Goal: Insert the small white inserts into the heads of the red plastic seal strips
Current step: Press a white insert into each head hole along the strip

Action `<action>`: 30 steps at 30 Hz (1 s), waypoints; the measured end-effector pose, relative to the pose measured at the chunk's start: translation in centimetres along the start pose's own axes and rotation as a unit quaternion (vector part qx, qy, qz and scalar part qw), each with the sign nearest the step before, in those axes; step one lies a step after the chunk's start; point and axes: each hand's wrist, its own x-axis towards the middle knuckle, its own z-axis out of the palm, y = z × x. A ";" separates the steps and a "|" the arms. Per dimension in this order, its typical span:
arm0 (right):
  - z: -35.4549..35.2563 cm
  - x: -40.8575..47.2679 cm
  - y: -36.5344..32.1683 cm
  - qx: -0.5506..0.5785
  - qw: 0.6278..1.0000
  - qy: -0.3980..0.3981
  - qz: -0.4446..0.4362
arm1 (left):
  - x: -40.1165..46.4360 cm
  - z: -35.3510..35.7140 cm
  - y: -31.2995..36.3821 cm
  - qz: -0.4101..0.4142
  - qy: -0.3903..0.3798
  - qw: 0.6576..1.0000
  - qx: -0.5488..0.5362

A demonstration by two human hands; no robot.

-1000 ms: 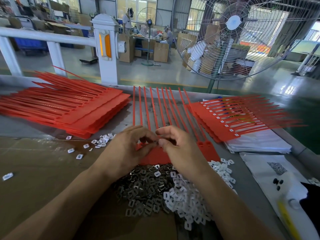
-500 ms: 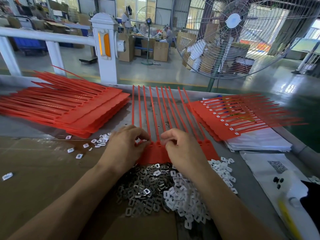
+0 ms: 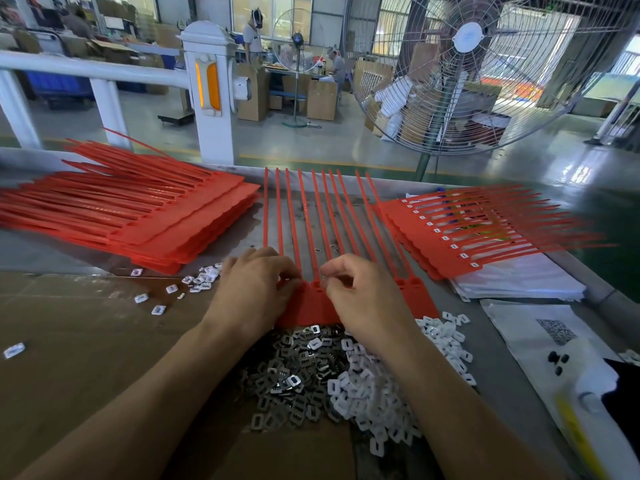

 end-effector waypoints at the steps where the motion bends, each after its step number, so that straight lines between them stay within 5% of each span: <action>1: 0.0 0.0 0.0 0.001 1.000 0.000 -0.001 | 0.0 0.0 0.0 0.003 -0.001 1.000 0.005; 12: 0.1 -0.1 0.0 0.013 1.000 -0.001 -0.009 | -0.3 -0.7 0.5 0.036 -0.010 0.999 0.035; 23: -0.5 -0.4 -0.7 0.114 0.993 0.003 -0.007 | -0.8 -1.8 2.3 0.071 0.032 0.982 -0.172; 30: -0.4 -0.5 -0.9 0.170 0.985 -0.009 0.028 | -0.9 -2.0 2.5 0.079 0.044 0.982 -0.163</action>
